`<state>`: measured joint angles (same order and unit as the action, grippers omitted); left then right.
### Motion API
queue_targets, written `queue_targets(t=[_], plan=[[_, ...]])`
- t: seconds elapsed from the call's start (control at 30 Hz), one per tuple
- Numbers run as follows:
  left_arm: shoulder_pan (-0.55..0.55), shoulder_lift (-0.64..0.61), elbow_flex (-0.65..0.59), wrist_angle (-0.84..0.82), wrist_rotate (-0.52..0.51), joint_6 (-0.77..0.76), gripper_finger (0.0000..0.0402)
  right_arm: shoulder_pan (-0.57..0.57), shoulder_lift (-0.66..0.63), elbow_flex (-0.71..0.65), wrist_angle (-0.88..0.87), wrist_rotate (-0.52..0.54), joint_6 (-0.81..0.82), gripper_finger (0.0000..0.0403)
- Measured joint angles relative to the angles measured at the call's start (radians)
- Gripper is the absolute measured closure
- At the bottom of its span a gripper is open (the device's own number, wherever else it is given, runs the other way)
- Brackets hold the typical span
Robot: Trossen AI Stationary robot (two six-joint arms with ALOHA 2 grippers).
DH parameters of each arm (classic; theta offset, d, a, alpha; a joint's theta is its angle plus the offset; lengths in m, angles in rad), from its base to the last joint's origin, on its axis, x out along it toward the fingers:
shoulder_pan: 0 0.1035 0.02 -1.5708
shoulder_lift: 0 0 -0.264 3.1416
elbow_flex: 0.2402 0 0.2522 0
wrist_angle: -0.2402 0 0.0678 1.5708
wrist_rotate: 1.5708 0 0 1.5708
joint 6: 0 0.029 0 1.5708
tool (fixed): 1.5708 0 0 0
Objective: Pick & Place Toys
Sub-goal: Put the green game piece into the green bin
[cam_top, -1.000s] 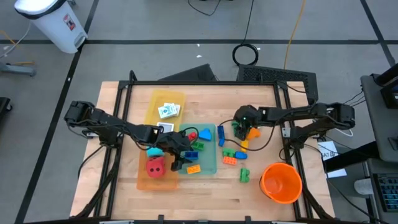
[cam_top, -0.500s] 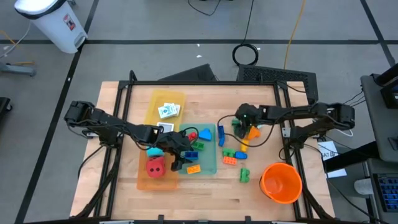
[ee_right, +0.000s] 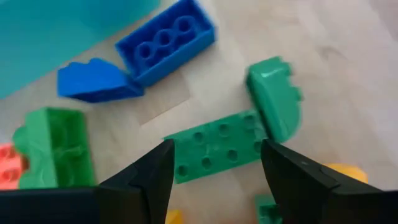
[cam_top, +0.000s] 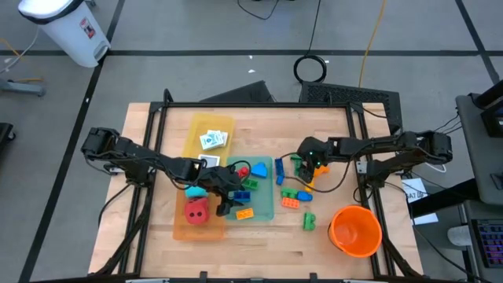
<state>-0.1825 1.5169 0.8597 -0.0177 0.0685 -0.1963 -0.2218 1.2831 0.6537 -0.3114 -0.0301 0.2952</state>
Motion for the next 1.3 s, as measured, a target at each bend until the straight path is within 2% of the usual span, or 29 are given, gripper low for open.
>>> queue_targets(t=[0.3,0.47,0.63,0.7,0.8,0.87,0.97,1.1,1.3], plan=[[0.0,0.0,0.0,-0.001,0.0,0.0,0.0121,0.028,0.06,0.003,0.027,0.009,-0.143,0.019],[0.0,0.0,0.0,-0.001,0.0,-0.001,0.0121,0.036,0.074,0.003,0.047,0.008,-0.298,0.019],[0.0,0.0,0.0,-0.004,0.0,0.003,0.0121,0.096,0.063,0.0,0.008,0.007,-0.476,0.019],[0.0,0.0,0.0,-0.003,0.0,0.003,0.0121,0.128,0.065,0.0,0.012,0.05,-0.53,0.019],[0.0,0.0,0.0,-0.003,0.0,0.003,0.0121,0.175,0.064,0.0,0.018,0.169,-0.57,0.0191],[0.0,0.0,0.0,-0.004,0.0,0.002,0.0121,0.201,0.064,0.0,0.022,0.251,-0.54,0.0191],[0.0,0.0,0.0,-0.004,0.0,0.002,0.0121,0.228,0.064,0.0,0.039,0.317,-0.373,0.0191],[0.0,0.0,0.0,-0.003,0.0,0.002,0.0121,0.23,0.064,0.017,0.054,0.298,-0.166,0.019],[0.0,0.0,0.0,0.0,0.0,0.001,0.0121,0.179,0.064,0.047,0.048,0.258,0.028,0.019]])
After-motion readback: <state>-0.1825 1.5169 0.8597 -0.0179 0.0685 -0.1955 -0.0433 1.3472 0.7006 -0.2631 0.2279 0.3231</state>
